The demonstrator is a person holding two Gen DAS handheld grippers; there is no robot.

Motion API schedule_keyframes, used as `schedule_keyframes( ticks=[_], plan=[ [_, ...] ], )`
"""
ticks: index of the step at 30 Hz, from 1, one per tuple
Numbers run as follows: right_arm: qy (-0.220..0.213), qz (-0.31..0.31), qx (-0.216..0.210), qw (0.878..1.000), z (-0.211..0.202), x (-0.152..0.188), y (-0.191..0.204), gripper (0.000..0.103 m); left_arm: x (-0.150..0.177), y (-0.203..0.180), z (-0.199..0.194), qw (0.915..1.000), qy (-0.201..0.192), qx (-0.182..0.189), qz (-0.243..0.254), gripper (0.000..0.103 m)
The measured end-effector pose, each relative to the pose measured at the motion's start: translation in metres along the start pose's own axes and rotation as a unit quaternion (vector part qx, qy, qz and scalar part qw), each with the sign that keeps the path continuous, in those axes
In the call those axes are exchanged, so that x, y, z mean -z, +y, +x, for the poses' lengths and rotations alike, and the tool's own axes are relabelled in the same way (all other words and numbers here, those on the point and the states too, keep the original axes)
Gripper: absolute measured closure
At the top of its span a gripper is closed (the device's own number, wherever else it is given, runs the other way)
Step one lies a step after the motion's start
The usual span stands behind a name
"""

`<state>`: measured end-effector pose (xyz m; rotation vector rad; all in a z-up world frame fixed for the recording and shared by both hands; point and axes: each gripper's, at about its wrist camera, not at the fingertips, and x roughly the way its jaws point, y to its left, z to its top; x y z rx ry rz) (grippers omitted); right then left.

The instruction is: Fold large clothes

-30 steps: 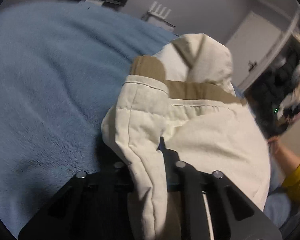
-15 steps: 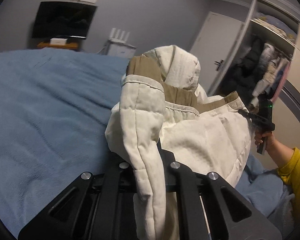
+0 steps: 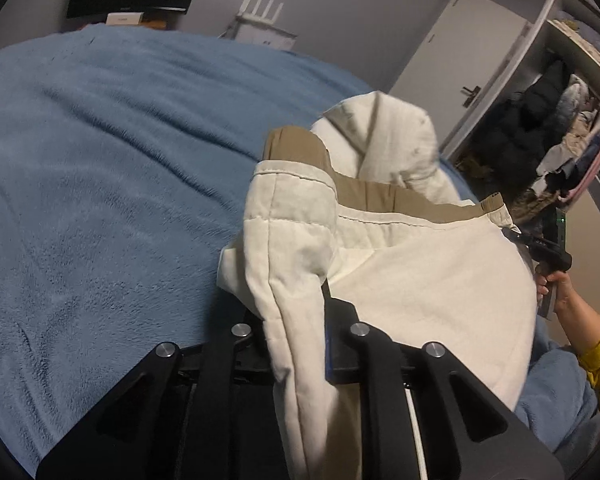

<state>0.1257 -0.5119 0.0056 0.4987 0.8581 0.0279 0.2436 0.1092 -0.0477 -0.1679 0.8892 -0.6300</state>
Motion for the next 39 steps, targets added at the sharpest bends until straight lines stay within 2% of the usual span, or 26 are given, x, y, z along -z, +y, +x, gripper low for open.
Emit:
schedule_keyframes(
  ticks=[2, 5, 6, 7, 8, 9, 10, 12, 13, 16, 19, 24, 27, 30, 32, 34, 36, 39],
  plan=[
    [0.009, 0.006, 0.007, 1.000, 0.008, 0.002, -0.006, 0.093, -0.001, 0.002, 0.003, 0.9999, 0.009, -0.013, -0.001, 0.084],
    [0.015, -0.001, 0.026, 1.000, 0.011, 0.005, -0.002, 0.085, -0.001, -0.014, -0.001, 0.9987, 0.015, -0.049, -0.001, 0.069],
    [0.019, -0.009, 0.042, 0.999, 0.009, 0.004, 0.003, 0.081, -0.002, -0.020, -0.004, 0.9977, 0.016, -0.067, 0.000, 0.055],
    [0.022, -0.010, 0.053, 0.998, 0.006, 0.005, 0.005, 0.068, 0.000, -0.020, -0.009, 0.9968, 0.016, -0.079, 0.002, 0.027],
    [0.025, -0.006, 0.073, 0.997, 0.004, 0.005, 0.010, 0.044, 0.004, -0.023, -0.014, 0.9958, 0.008, -0.091, 0.005, 0.017],
    [0.024, -0.003, 0.094, 0.995, -0.003, 0.007, 0.014, 0.036, 0.007, -0.031, -0.024, 0.9948, -0.003, -0.101, 0.015, 0.011],
    [0.021, -0.006, 0.109, 0.994, -0.008, 0.010, 0.015, 0.030, 0.009, -0.035, -0.030, 0.9940, -0.005, -0.107, 0.021, 0.010],
    [0.015, -0.038, 0.171, 0.984, -0.025, 0.014, 0.032, 0.030, 0.014, -0.051, -0.046, 0.9911, -0.006, -0.131, 0.025, 0.008],
    [0.012, -0.053, 0.180, 0.982, -0.033, 0.016, 0.042, 0.029, 0.015, -0.058, -0.053, 0.9904, -0.006, -0.136, 0.025, 0.008],
    [0.010, -0.087, 0.185, 0.979, -0.059, 0.036, 0.076, 0.020, 0.026, -0.091, -0.074, 0.9909, -0.012, -0.130, 0.031, 0.007],
    [0.031, -0.126, 0.186, 0.974, -0.074, 0.075, 0.118, 0.013, 0.049, -0.131, -0.086, 0.9916, -0.008, -0.124, 0.037, 0.007],
    [0.067, -0.145, 0.198, 0.967, -0.071, 0.144, 0.163, 0.011, 0.103, -0.189, -0.060, 0.9849, 0.027, -0.166, 0.041, 0.007],
    [0.086, -0.162, 0.197, 0.963, -0.058, 0.165, 0.178, 0.011, 0.117, -0.207, -0.033, 0.9753, 0.039, -0.207, 0.067, 0.007],
    [0.080, -0.177, 0.206, 0.959, -0.044, 0.169, 0.184, 0.011, 0.123, -0.210, -0.012, 0.9629, 0.059, -0.247, 0.090, 0.007],
    [0.098, -0.172, 0.213, 0.957, -0.026, 0.169, 0.181, 0.010, 0.121, -0.207, 0.006, 0.9602, 0.070, -0.252, 0.098, 0.005],
    [0.101, -0.163, 0.220, 0.956, -0.010, 0.167, 0.177, 0.007, 0.111, -0.205, 0.015, 0.9622, 0.064, -0.248, 0.092, 0.005],
    [0.087, -0.160, 0.215, 0.960, 0.004, 0.156, 0.176, 0.006, 0.098, -0.200, 0.021, 0.9678, 0.042, -0.236, 0.076, 0.005],
    [0.066, -0.154, 0.211, 0.963, 0.017, 0.139, 0.177, 0.006, 0.076, -0.188, 0.036, 0.9718, 0.032, -0.226, 0.058, 0.005]
  ],
)
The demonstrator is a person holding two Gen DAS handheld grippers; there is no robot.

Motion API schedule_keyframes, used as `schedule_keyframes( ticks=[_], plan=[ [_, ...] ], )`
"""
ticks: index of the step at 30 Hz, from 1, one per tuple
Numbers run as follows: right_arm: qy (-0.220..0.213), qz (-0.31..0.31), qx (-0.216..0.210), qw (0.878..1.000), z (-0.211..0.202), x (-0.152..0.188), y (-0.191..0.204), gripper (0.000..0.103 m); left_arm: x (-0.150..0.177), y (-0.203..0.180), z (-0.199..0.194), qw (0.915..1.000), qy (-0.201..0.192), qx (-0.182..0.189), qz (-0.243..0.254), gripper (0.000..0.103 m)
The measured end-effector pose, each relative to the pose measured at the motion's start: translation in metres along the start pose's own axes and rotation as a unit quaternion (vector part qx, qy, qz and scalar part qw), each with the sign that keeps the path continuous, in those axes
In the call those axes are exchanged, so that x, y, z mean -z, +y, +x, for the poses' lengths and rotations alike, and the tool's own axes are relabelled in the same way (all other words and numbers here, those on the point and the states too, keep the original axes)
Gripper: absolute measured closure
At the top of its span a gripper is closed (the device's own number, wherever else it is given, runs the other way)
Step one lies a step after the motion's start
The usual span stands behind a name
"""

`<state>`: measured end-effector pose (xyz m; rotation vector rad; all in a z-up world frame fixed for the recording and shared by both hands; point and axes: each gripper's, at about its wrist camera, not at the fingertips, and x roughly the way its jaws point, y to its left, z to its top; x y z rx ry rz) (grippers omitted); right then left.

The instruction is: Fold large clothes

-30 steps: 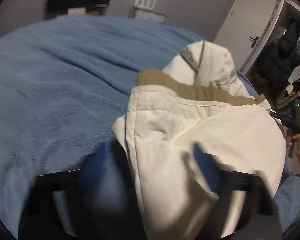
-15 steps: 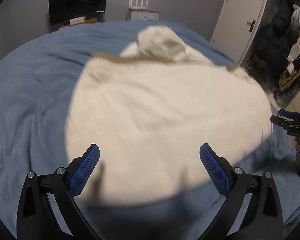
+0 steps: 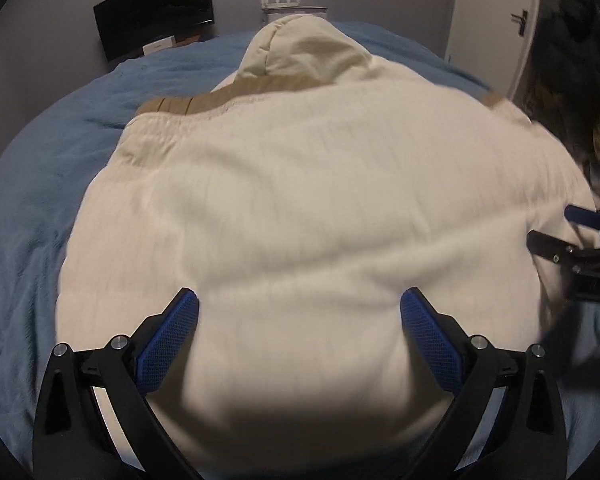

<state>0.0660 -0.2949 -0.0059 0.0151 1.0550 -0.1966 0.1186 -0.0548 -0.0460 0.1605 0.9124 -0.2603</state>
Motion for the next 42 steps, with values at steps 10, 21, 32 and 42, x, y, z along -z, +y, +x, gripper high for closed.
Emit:
schedule_keyframes(
  ticks=[10, 21, 32, 42],
  plan=[
    [0.013, 0.009, -0.001, 1.000, 0.050, -0.078, 0.001, 0.006, -0.084, 0.015, 0.064, 0.9988, 0.047, 0.003, -0.012, 0.005],
    [0.049, 0.038, -0.013, 0.998, 0.097, -0.115, -0.011, 0.006, -0.122, 0.023, 0.110, 0.9977, 0.061, -0.019, -0.024, 0.005],
    [0.028, 0.036, -0.014, 0.999, 0.098, -0.114, -0.013, 0.006, -0.114, 0.014, 0.095, 0.9979, 0.055, -0.028, -0.021, 0.005],
    [-0.001, -0.008, -0.042, 0.999, 0.037, -0.053, -0.045, 0.006, -0.083, 0.043, 0.062, 0.9977, 0.053, -0.027, -0.034, 0.005]
  ],
)
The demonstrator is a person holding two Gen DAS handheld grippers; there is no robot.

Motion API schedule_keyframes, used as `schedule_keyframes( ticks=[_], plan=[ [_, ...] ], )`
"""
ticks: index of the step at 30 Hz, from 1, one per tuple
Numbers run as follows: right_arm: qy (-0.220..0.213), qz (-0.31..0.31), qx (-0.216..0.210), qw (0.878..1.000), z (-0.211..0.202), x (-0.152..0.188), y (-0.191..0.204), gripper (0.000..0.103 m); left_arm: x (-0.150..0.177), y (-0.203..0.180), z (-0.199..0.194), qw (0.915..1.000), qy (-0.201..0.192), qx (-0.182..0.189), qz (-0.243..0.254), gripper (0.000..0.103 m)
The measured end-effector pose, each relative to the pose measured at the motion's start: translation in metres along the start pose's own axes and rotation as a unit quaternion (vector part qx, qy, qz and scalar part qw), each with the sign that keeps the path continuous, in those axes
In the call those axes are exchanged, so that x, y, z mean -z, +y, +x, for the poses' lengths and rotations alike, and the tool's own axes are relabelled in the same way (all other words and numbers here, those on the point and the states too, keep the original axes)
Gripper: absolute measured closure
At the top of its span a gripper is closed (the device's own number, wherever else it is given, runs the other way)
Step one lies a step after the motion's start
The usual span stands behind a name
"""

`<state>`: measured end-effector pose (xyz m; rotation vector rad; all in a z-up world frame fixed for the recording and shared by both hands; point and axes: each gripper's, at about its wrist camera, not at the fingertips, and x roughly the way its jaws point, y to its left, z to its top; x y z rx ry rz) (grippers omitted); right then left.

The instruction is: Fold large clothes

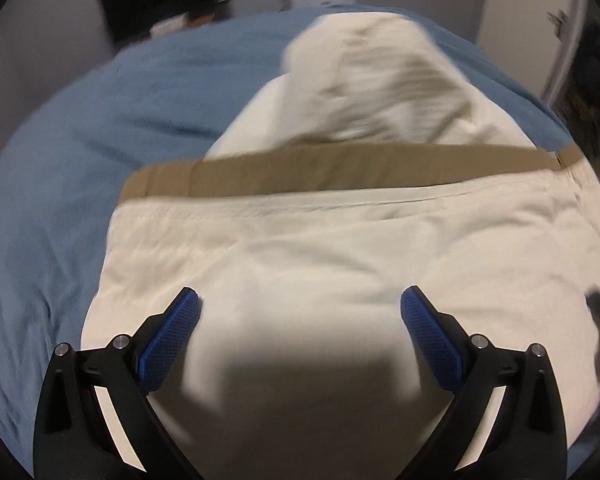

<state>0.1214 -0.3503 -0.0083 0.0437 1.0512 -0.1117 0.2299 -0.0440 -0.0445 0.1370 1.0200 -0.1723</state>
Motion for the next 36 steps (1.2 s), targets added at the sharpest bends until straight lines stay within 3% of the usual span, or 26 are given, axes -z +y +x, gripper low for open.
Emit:
schedule_keyframes(
  ticks=[5, 9, 13, 16, 18, 20, 25, 29, 33, 36],
  plan=[
    [0.024, 0.043, 0.001, 0.999, -0.014, 0.034, -0.042, 0.006, 0.012, 0.056, 0.002, 0.9946, 0.032, 0.016, -0.097, 0.005],
    [0.013, 0.046, 0.038, 0.998, -0.034, 0.038, -0.046, 0.007, 0.024, 0.055, -0.035, 0.9961, 0.003, 0.010, -0.087, 0.007],
    [-0.020, 0.048, 0.001, 0.999, -0.070, 0.063, -0.030, 0.007, 0.061, 0.031, -0.081, 0.9972, -0.037, 0.030, -0.057, 0.006],
    [0.003, 0.028, -0.017, 0.999, -0.066, 0.073, -0.014, 0.007, 0.098, 0.005, -0.085, 0.9991, -0.018, 0.030, -0.024, 0.006],
    [0.026, 0.028, 0.010, 0.999, -0.056, 0.079, -0.014, 0.007, 0.114, 0.000, -0.076, 0.9999, -0.002, 0.014, -0.007, 0.006],
    [0.051, 0.059, 0.026, 0.997, -0.049, 0.087, -0.028, 0.007, 0.131, -0.009, -0.074, 0.9999, -0.013, -0.001, 0.003, 0.005],
    [0.069, 0.159, 0.063, 0.983, -0.057, 0.097, -0.066, 0.007, 0.143, 0.010, -0.080, 0.9989, 0.006, -0.024, -0.040, 0.006],
    [0.022, 0.194, 0.045, 0.980, -0.092, 0.100, -0.063, 0.007, 0.153, 0.013, -0.110, 0.9969, -0.019, -0.030, -0.070, 0.006],
    [-0.035, 0.163, 0.033, 0.986, -0.135, 0.108, -0.030, 0.007, 0.168, -0.009, -0.149, 0.9965, -0.061, -0.041, -0.040, 0.006],
    [-0.051, 0.142, 0.025, 0.988, -0.155, 0.118, -0.001, 0.007, 0.181, -0.022, -0.170, 0.9965, -0.072, -0.029, -0.028, 0.006]
  ],
)
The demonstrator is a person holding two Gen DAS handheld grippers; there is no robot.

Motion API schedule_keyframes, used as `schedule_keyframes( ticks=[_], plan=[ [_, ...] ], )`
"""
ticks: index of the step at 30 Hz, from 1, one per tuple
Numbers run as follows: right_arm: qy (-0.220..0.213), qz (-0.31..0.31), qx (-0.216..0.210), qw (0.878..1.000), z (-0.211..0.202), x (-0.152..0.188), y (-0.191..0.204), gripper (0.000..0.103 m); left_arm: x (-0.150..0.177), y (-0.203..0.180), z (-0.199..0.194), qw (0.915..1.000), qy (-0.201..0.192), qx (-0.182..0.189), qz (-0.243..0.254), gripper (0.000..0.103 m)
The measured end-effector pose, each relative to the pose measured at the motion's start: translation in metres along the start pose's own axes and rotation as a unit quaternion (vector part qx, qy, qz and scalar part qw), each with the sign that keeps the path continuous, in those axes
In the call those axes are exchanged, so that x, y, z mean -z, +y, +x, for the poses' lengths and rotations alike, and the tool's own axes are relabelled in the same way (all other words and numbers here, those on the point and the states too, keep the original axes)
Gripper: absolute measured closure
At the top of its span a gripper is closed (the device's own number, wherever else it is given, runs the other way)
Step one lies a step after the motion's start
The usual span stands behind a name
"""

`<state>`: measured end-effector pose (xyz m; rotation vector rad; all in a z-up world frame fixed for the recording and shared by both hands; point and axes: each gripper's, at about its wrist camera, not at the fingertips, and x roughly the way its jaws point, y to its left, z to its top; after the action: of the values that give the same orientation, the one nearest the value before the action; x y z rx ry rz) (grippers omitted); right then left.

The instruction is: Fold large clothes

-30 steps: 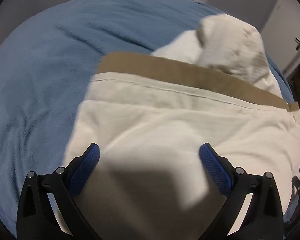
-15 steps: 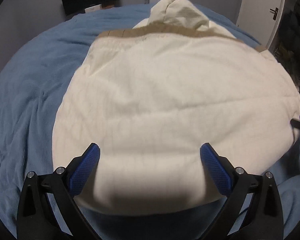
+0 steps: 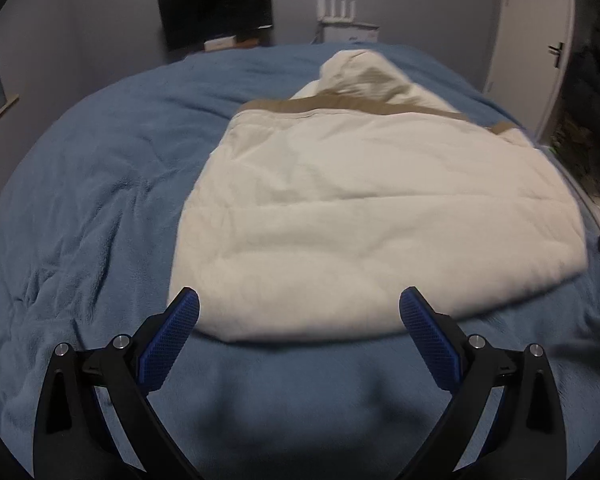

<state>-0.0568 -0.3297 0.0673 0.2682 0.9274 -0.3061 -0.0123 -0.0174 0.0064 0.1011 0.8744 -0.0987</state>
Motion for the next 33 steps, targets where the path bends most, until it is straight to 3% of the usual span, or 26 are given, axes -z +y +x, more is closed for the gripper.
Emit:
schedule_keyframes(
  ticks=[7, 13, 20, 24, 33],
  plan=[
    [-0.002, -0.041, -0.016, 0.999, -0.036, 0.059, 0.043, 0.007, 0.037, -0.007, -0.039, 0.9997, -0.005, 0.023, -0.011, 0.006],
    [0.005, -0.077, 0.013, 0.997, -0.035, 0.099, 0.056, 0.007, 0.066, -0.013, -0.044, 0.9996, 0.007, 0.024, -0.011, 0.006],
    [-0.033, -0.081, 0.029, 0.996, -0.030, 0.104, 0.056, 0.007, 0.077, -0.029, -0.042, 0.9991, -0.012, 0.020, 0.035, 0.006],
    [-0.041, -0.092, 0.030, 0.995, -0.024, 0.105, 0.060, 0.007, 0.077, -0.036, -0.027, 0.9989, 0.007, -0.001, 0.046, 0.006],
    [-0.036, -0.080, 0.022, 0.996, -0.021, 0.103, 0.057, 0.007, 0.075, -0.030, -0.027, 0.9994, -0.002, 0.014, 0.032, 0.006]
  ],
)
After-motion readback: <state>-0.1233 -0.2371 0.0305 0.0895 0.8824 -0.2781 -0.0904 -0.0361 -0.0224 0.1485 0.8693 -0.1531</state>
